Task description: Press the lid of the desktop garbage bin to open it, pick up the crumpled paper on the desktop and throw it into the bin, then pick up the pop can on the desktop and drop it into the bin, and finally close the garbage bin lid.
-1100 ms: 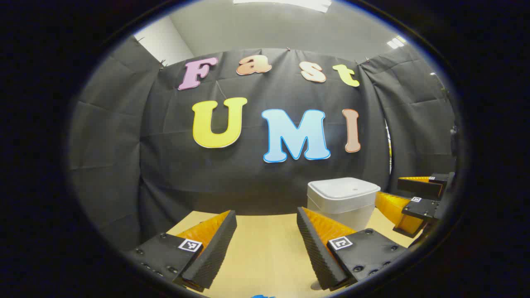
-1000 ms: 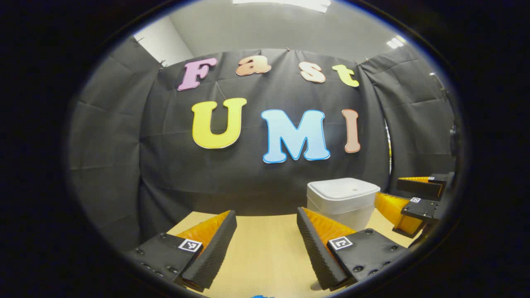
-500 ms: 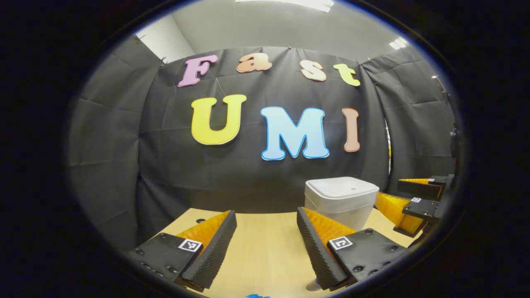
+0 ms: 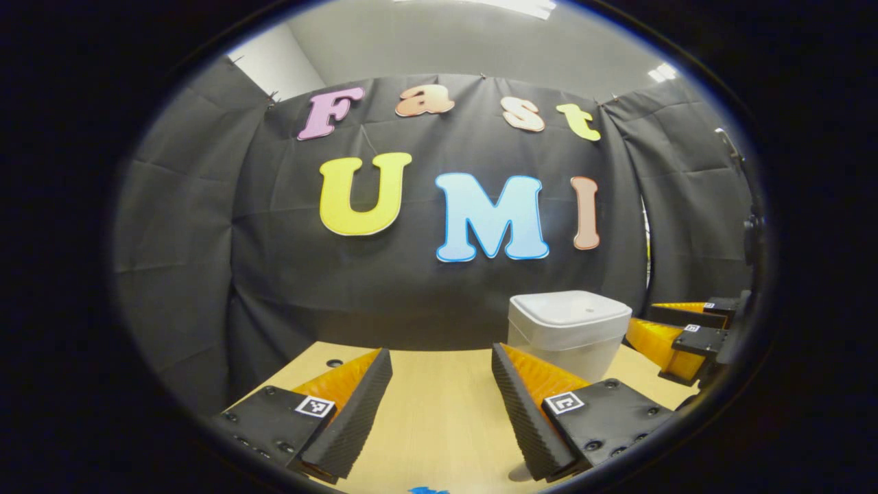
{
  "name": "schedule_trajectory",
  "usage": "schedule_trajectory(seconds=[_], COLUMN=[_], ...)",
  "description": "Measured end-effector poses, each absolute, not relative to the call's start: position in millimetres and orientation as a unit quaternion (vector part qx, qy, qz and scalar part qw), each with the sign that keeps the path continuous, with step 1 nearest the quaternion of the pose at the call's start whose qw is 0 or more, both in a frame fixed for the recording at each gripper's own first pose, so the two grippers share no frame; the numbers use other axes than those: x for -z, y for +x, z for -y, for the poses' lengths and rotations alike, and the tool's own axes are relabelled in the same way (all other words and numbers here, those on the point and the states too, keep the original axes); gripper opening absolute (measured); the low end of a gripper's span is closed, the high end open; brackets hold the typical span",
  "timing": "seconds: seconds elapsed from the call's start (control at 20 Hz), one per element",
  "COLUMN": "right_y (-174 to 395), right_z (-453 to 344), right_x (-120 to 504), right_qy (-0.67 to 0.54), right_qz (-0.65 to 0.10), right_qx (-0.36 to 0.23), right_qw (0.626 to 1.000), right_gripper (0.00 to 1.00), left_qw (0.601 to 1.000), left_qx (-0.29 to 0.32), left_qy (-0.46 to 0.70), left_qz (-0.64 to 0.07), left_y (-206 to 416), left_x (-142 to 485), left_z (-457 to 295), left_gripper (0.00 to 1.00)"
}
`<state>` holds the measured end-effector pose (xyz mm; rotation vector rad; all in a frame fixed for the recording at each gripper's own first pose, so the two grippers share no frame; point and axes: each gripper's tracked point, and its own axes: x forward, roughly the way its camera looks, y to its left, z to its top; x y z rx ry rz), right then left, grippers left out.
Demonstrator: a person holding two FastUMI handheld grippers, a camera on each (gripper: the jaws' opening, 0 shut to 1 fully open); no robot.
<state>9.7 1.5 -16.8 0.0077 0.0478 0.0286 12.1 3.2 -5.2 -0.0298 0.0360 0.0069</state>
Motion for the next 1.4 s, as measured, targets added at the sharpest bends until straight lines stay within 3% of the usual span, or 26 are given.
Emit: schedule_trajectory(seconds=[0.1,0.15,0.2,0.25,0.3,0.35,1.15,1.4], right_y=[10.2,13.5,14.8,13.3,16.9,14.2,89.7,120.4], right_z=[0.6,1.5,2.7,0.8,11.3,16.8,48.8,51.4], right_x=[17.1,17.9,18.4,21.1,17.8,19.1,10.4,28.0], right_qy=[0.009,0.016,0.021,0.023,0.025,0.041,0.025,0.022], right_qz=[-0.025,-0.023,-0.027,-0.029,-0.032,-0.025,-0.013,-0.052], right_qx=[-0.006,-0.009,-0.009,-0.011,0.023,0.022,0.028,0.021], right_qw=[1.0,1.0,0.999,0.999,0.999,0.999,0.999,0.998], right_gripper=[0.57,0.37,0.33,0.34,0.33,0.03,0.01,0.01], left_qw=[1.0,1.0,1.0,1.0,0.999,0.999,0.999,0.999], left_qx=[-0.007,-0.008,-0.01,-0.011,-0.011,-0.012,-0.026,-0.038], left_qy=[-0.015,-0.015,-0.016,-0.018,-0.019,-0.019,-0.015,-0.016], left_qz=[-0.02,-0.021,-0.021,-0.022,-0.025,-0.025,-0.032,-0.035], left_y=[13.3,14.1,14.7,15.3,16.1,16.6,19.5,15.4], left_x=[6.4,7.6,8.6,9.2,11.0,12.4,21.8,24.4], left_z=[-4.6,-5.5,-5.9,-6.6,-7.0,-8.0,-14.1,-23.9], left_gripper=[0.96,0.96,0.95,0.95,0.95,0.95,0.96,0.96])
